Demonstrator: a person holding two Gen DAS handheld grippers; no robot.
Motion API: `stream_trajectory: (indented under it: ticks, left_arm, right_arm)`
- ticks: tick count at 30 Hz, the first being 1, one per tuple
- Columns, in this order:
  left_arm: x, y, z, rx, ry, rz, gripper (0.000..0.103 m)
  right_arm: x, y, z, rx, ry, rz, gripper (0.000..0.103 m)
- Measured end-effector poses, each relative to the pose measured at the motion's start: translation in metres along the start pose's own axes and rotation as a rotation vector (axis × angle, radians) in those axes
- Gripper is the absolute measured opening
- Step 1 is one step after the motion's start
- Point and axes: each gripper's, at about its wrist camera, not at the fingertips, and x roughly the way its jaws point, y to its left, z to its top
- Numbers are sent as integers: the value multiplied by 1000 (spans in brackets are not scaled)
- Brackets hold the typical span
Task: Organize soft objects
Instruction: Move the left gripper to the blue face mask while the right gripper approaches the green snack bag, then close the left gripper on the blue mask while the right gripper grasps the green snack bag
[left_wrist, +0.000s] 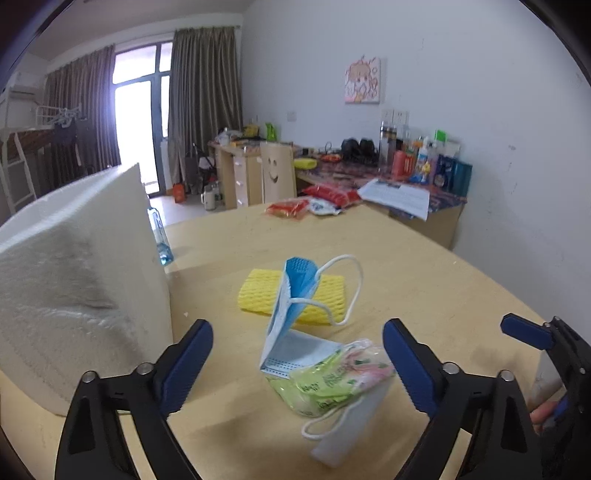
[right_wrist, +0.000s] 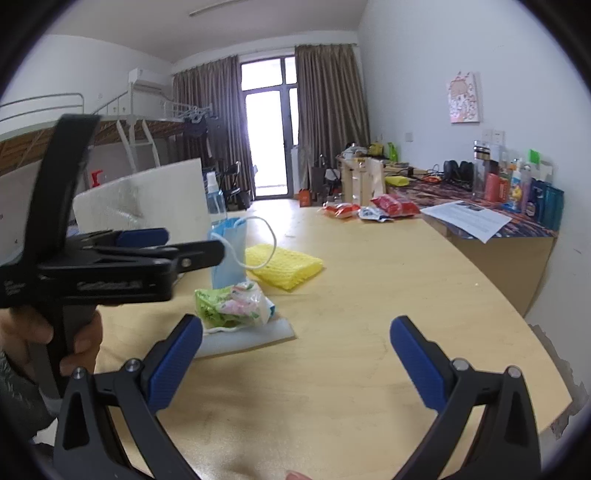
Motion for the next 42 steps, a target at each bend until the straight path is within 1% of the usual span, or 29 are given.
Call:
stream_trajectory:
  ticks: [4,5,8,9,10,11,12,13,15,17,19,21,23,24,26,28,30,35,36,39,42]
  left_arm:
    - [17,6,1,-2,47,-2,83]
    - [20,8,2,-3,57,1,80]
    - [27,10,5,-2,79,-2,78]
    - [27,13,5,-3,85,-4,76]
    - [28,14,5,-4,86,-4,74]
    - [28,16,5,-7,87,0,69]
    - [29,18,5,-7,89,3,66]
    - [33,18,6,-9,98,0,65]
    - [34,22,5,-23,107,-8,60]
    - [34,24,5,-23,100,-15,55]
    - [35,25,5,-18,100,-18,53]
    - [37,27,5,-22,106,-33,43]
    - [41,29,4,-30,127,-48,37]
    - [43,31,4,-41,139,-56,32]
    - [45,33,3,-50,150,-58,26]
    - [46,33,2,-57,157,-73,23]
    - [47,32,1,-46,161,-74,16]
    - [46,33,2,-37,154,-74,16]
    - [46,33,3,-34,152,-75,16]
    - [42,36,5,-34,128,-66,16]
    - [39,41,7,-44,112,-62,16]
  right_arm:
    - [9,5,0,-4,25,24,103]
    - [11,6,1,-8,28,22,103]
    - [14,8,4,-3,35,34,103]
    - [14,9,5,0,35,41,103]
    - [15,12,7,-1,40,51,103]
    - [17,14,8,-6,42,54,103]
    - [18,16,9,-10,44,56,103]
    - [20,19,10,-15,51,60,103]
    - [23,22,12,-21,60,69,103]
    - [26,25,14,-28,68,71,103]
    - [29,27,15,-35,79,79,103]
    - [34,28,16,-45,96,87,103]
    - [37,29,18,-54,105,93,103]
    - [38,30,20,-57,108,98,103]
    - [40,32,21,-68,117,115,103]
    - [43,33,23,-73,122,127,103]
    - [47,33,25,-74,132,136,103]
    - [58,36,27,-86,162,152,101]
    - [60,35,27,-81,168,155,97]
    - [68,32,29,-63,194,169,91]
    - [74,30,28,-53,213,157,87]
